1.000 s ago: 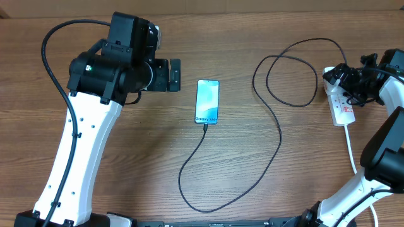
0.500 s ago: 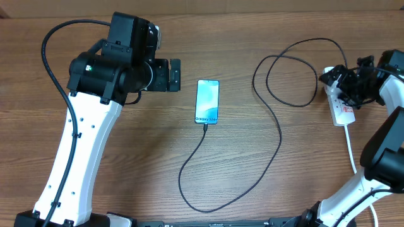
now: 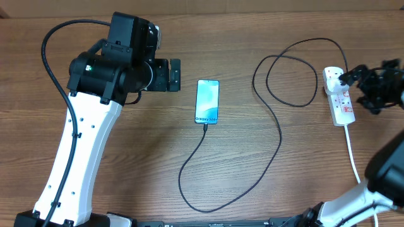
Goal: Plug charger to phone and switch on socket
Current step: 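Lift the right gripper back from the power strip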
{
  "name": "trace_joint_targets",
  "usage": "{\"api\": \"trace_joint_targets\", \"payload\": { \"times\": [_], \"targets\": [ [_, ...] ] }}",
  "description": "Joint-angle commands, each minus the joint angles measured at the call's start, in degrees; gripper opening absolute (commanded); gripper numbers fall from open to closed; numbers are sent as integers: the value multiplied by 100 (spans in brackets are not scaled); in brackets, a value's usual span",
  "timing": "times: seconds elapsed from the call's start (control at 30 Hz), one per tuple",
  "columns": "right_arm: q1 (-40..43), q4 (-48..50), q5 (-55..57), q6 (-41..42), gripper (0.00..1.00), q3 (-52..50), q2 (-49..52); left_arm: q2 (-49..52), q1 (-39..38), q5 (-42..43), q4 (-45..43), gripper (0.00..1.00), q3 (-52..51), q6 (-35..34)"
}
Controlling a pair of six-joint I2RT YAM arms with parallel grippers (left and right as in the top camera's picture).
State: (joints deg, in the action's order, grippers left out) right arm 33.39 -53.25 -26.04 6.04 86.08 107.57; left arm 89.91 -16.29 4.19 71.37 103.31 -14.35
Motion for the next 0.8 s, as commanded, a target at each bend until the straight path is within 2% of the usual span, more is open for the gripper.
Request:
{"api": "trace_joint_targets", "payload": {
  "times": [0.0,0.3,0.77],
  "targets": [
    [2,-155,50,11,100,214,-879,42,17,-57,0,100,35,151],
    [-63,-890,44,11,100,214,-2380,42,17,-57,2,100,35,151],
    [-63,-1047,48,9,100,212,-2505,42,17,-57,0,100,35,151]
  ]
}}
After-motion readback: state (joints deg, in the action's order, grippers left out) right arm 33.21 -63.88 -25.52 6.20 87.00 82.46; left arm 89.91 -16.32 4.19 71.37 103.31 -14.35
